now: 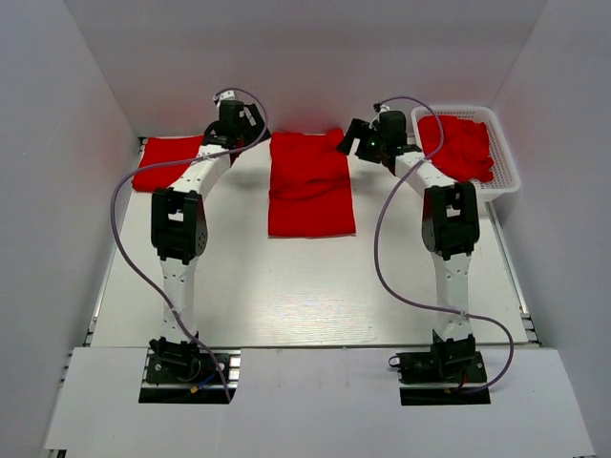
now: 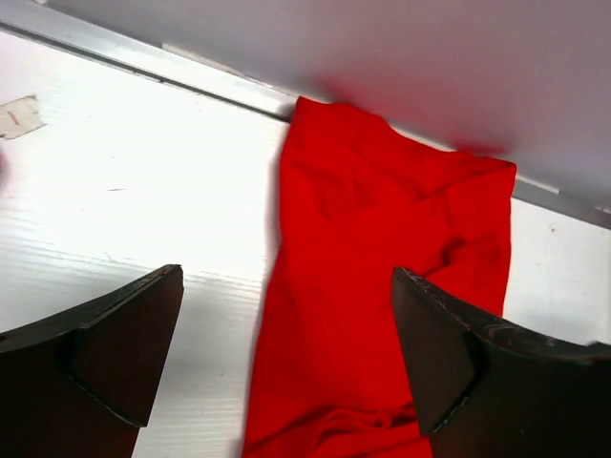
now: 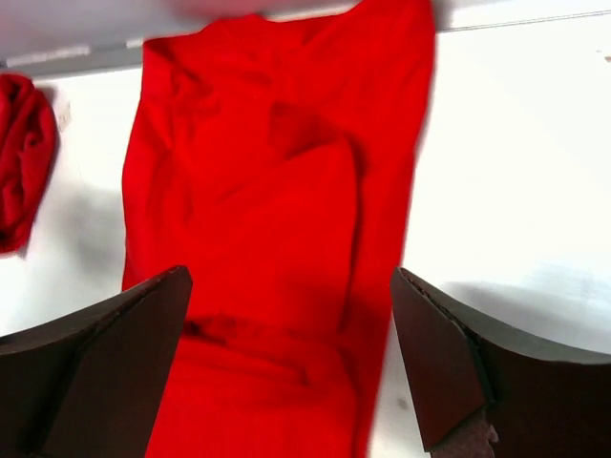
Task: Fold and stack the t-shirts
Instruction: Fold the folded rectangular tshirt in 1/3 of the way, then grab one side of the 2/3 rectangular tshirt with both arms
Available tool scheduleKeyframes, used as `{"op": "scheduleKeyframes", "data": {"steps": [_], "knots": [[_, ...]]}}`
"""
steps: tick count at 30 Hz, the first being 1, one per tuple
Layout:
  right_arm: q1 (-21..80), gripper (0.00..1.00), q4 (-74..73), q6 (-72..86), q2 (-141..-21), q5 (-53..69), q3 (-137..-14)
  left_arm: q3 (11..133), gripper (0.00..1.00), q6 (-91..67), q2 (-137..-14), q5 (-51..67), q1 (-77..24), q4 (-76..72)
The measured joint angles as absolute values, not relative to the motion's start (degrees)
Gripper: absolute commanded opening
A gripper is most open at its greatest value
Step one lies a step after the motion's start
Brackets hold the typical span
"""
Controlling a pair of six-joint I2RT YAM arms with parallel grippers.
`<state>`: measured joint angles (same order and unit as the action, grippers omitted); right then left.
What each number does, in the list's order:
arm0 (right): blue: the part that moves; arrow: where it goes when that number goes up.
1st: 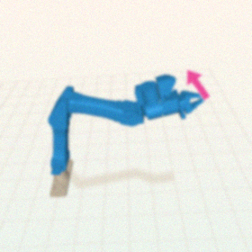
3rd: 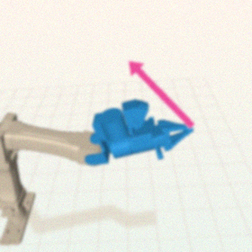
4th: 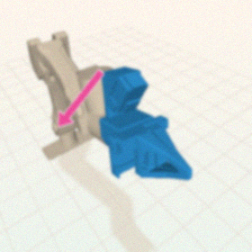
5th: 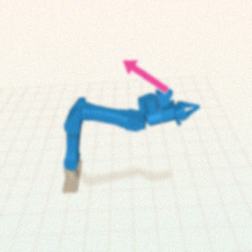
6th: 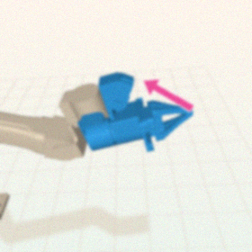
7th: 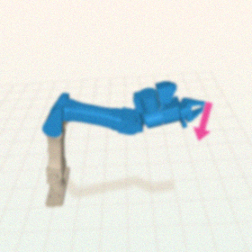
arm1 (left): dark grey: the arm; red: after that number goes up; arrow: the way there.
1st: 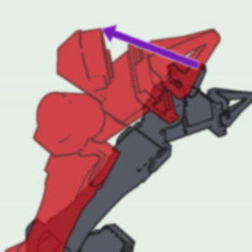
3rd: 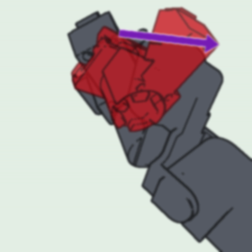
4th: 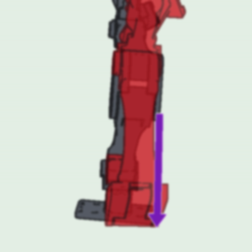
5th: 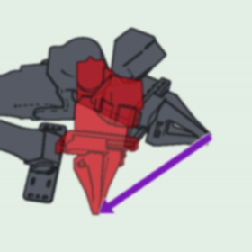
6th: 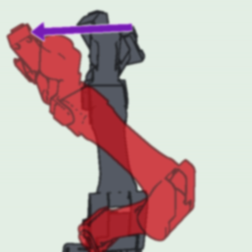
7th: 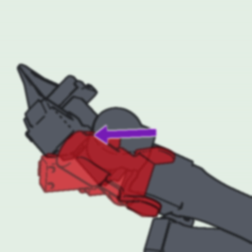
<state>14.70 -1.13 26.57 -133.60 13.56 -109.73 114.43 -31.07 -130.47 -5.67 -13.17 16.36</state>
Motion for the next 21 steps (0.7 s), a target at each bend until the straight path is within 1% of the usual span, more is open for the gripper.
{"op": "scheduleKeyframes", "data": {"steps": [2,3,7,10,12,15,21], "knots": [[14.35,0.9,-1.52,24.64,-130.61,14.22,-106.5,113.69,1.0,-30.24,-129.64,-4.47,-12.36,15.9],[14.35,0.9,-1.69,23.31,-128.55,14.87,-103.9,111.24,1.0,-29.56,-128.53,-3.73,-12.14,15.18],[15.77,0.9,-3.22,17.34,-119.2,18.39,-93.19,93.97,1.0,-28.01,-119.68,-0.14,-12.62,13.52],[18.44,0.9,-4.82,12.93,-115.2,21.08,-89.71,80.42,1.0,-27.46,-111.18,2.85,-13.56,11.68],[20.49,0.9,-5.61,11.03,-114.28,22.7,-88.82,72.93,1.0,-27.33,-105.47,5.8,-14.15,9.98],[23.7,0.9,-6.15,8.99,-114.15,24.67,-87.11,66.02,1.0,-27.38,-99.35,10.5,-14.87,7.18],[27.75,0.9,-7.25,8.25,-116.2,26.44,-85.36,57.17,1.0,-27.4,-94.04,15.11,-15.25,5.34]]}}
